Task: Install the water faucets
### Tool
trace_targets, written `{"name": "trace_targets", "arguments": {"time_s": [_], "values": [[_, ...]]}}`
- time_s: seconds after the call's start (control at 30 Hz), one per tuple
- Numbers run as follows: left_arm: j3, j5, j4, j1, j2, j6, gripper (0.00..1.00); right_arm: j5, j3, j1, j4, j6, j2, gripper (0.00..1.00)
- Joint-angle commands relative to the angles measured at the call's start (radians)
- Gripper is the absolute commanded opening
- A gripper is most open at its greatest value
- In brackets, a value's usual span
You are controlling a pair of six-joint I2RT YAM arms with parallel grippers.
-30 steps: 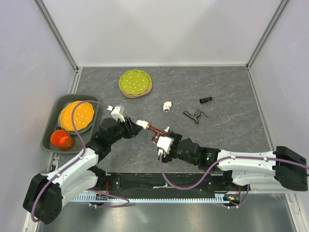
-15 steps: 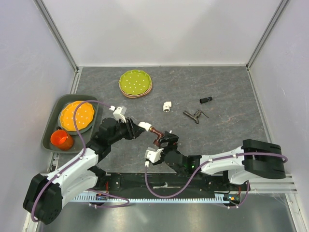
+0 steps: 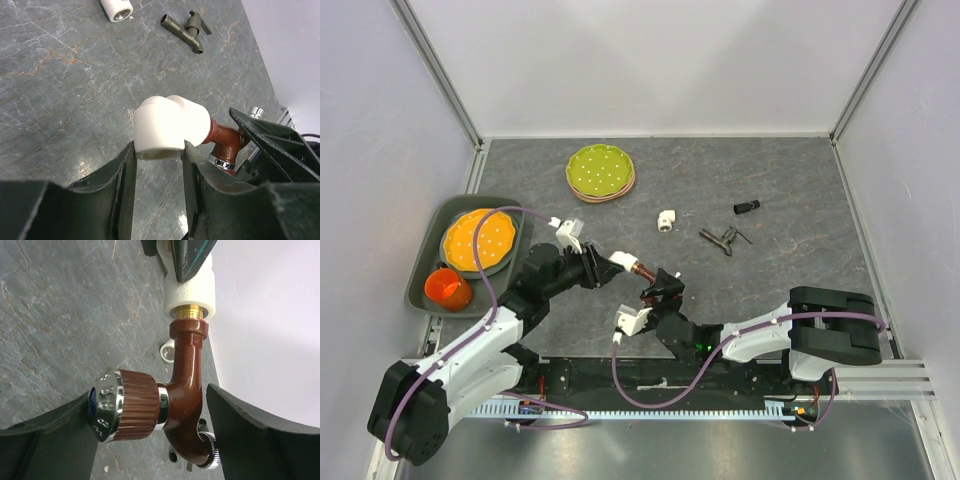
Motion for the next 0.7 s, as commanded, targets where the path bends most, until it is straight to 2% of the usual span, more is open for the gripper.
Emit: {"name": "trace_targets", "arguments": {"time_s": [0.0, 0.27, 0.53, 0.67], "values": [[0.004, 0.056, 0.095, 0.002, -0.018, -0.032, 0.02, 0.007, 0.028, -0.014, 0.056, 0.045, -0.029, 0.81], [-0.006, 0.061, 0.11, 0.002, -0.02, -0.028, 0.02, -0.139, 0.047, -0.062, -0.088, 0.236, -0.149, 0.51], [-0.016, 0.056, 0.122, 0.002, -0.036, -0.023, 0.02, -0.355, 0.04, -0.163, -0.159, 0.445, -0.284, 0.36], [-0.026, 0.053, 0.133, 0.002, -0.047, -0.02, 0.02, -0.473, 0.025, -0.249, -0.165, 0.621, -0.345, 0.27]]}}
